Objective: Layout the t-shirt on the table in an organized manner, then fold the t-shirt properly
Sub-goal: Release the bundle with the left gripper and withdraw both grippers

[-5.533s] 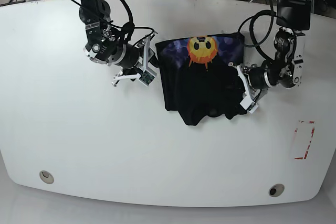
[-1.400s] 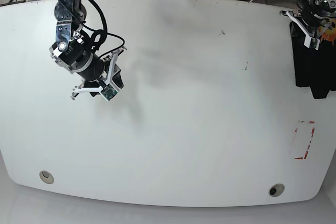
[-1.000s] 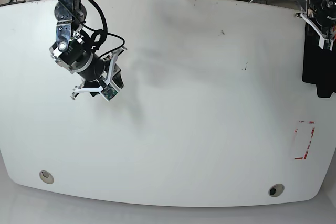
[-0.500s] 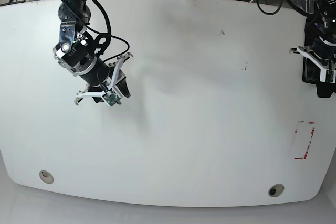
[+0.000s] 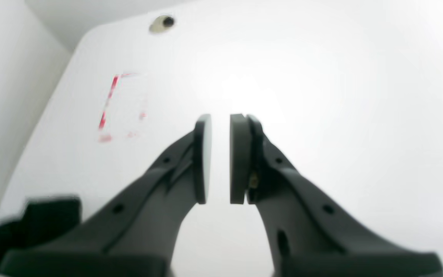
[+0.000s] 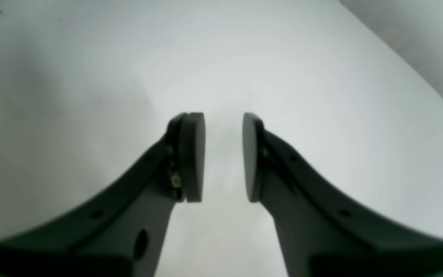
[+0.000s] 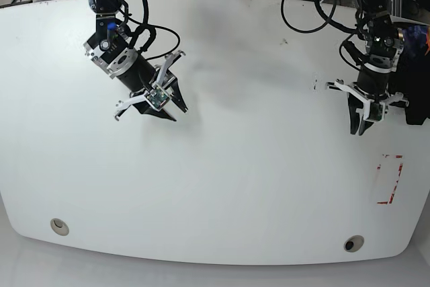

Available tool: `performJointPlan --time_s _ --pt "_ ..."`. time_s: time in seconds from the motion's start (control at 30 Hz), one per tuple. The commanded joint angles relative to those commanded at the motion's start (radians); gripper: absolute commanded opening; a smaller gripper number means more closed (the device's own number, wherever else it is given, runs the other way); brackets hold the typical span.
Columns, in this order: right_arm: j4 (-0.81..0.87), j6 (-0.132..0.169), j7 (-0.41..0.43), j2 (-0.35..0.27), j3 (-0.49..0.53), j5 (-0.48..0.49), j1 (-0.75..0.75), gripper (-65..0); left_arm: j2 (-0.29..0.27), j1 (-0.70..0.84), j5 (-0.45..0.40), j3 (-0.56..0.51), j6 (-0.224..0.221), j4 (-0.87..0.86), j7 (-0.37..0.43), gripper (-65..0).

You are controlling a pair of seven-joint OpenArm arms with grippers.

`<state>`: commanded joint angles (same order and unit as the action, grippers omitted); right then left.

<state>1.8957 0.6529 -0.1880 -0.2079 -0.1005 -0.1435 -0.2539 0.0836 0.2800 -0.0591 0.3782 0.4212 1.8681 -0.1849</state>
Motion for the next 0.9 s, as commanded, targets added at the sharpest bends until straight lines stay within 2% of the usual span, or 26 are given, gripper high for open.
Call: performJointPlan --time_s 0.17,0.3,0.37,0.5,0.7,0.77,0.9 --pt "0.04 0.005 -0.002 -0.034 -0.041 0.006 -0.106 -49.3 -0.003 0.146 0.0 -0.008 0.002 0.081 -0.034 -58.6" --pt "0.095 0.044 -0.064 -0.086 -0.06 0.094 -0.232 -49.3 -0.005 0.287 0.002 -0.008 0.002 0.146 -0.086 -58.6" --pt "0.11 0.045 -0.095 -0.115 -0.094 0.138 -0.307 -49.3 -0.005 0.368 0.005 -0.002 0.002 0.15 -0.081 -58.6" --pt "0.117 0.045 -0.095 -0.157 -0.167 0.255 -0.436 -49.3 -0.012 0.506 0.008 0.04 0.003 0.15 -0.054 -58.7" --pt "0.117 0.045 -0.094 -0.192 -0.249 0.364 -0.623 -49.3 -0.068 0.675 0.008 0.061 0.003 0.15 0.021 -58.7" --pt "0.117 0.045 -0.094 -0.192 -0.253 0.381 -0.677 -49.3 -0.074 0.71 0.009 0.058 0.005 0.15 0.021 -58.7" --pt "0.117 0.045 -0.094 -0.189 -0.255 0.385 -0.767 -49.3 -0.12 0.77 0.025 0.057 0.006 0.15 0.021 -58.7"
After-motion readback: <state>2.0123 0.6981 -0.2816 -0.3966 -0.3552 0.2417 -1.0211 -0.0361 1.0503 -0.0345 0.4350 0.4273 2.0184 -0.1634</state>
